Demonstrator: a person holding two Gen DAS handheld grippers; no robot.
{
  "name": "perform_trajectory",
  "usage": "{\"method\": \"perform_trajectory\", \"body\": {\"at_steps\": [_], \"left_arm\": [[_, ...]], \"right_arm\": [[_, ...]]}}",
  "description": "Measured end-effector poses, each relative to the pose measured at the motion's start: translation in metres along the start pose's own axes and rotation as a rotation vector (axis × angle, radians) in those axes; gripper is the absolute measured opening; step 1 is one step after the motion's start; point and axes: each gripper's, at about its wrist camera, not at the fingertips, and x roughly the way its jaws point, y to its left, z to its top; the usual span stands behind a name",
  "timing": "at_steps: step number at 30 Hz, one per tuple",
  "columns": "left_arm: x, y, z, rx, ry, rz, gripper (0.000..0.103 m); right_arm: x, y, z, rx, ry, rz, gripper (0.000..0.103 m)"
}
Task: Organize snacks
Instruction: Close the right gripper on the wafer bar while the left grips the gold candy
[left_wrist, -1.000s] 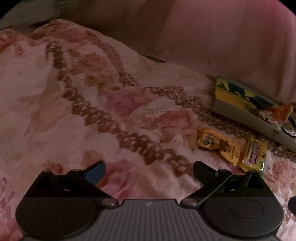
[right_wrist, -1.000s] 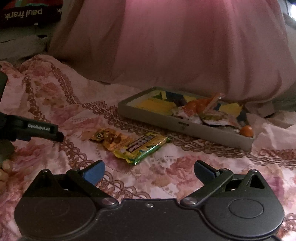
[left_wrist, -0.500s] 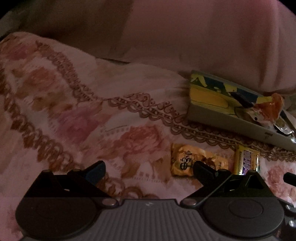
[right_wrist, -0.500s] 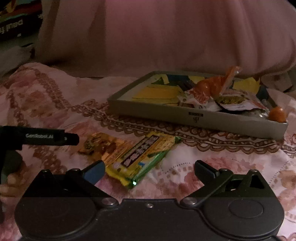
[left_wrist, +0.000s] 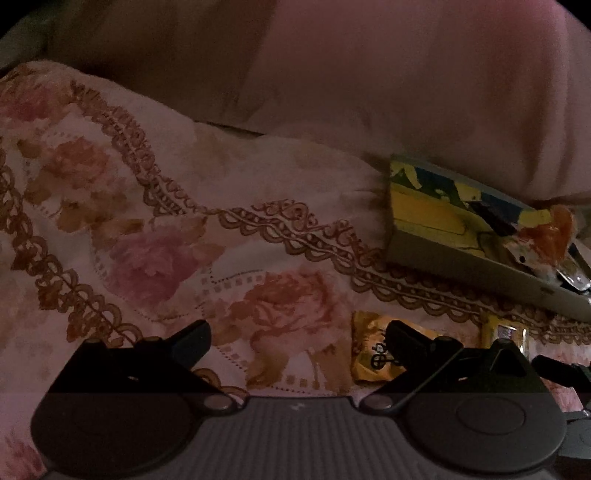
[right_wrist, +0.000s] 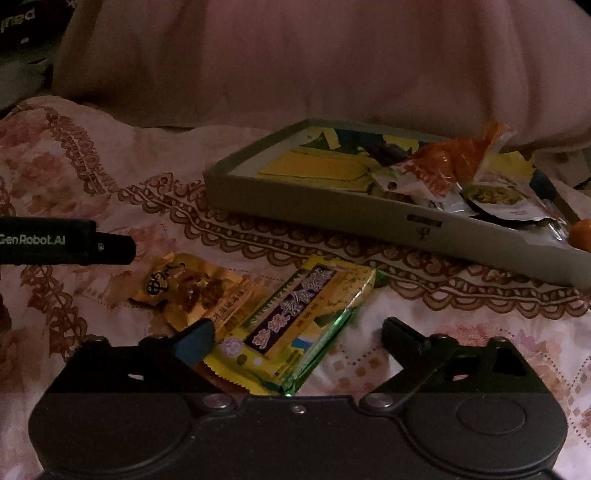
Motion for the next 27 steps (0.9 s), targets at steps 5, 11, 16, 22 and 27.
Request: {"method": "perform_trajectory", "body": {"at_steps": [5, 11, 16, 22, 27], "left_arm": [[0.000, -0.017, -0.001, 0.069, -0.001, -0.027, 0.102], [0.008, -0.047, -0.006, 0.218, 0.027, -0.070, 0.102], [0.012, -0.058, -0.011, 0.220, 0.067, -0.112, 0.102], [0.027, -0.073, -0.015, 0.258, 0.093, -0.068, 0.102], [0.039, -0.074, -0.013, 0.257, 0.097, -0.057, 0.100]], "right_arm": [[-0.006, -0.010, -0.003, -0.036, -0.007, 0.001, 0.076], [-0.013, -0.030, -0.005, -0.067, 0.011, 0.037, 0.062], [-0.026, -0.044, -0.012, -0.114, 0.022, 0.034, 0.057], [-0.034, -0.052, -0.017, -0.117, 0.001, 0.030, 0.058], [-0.028, -0.050, -0.016, -0.127, -0.026, 0.051, 0.069]]}}
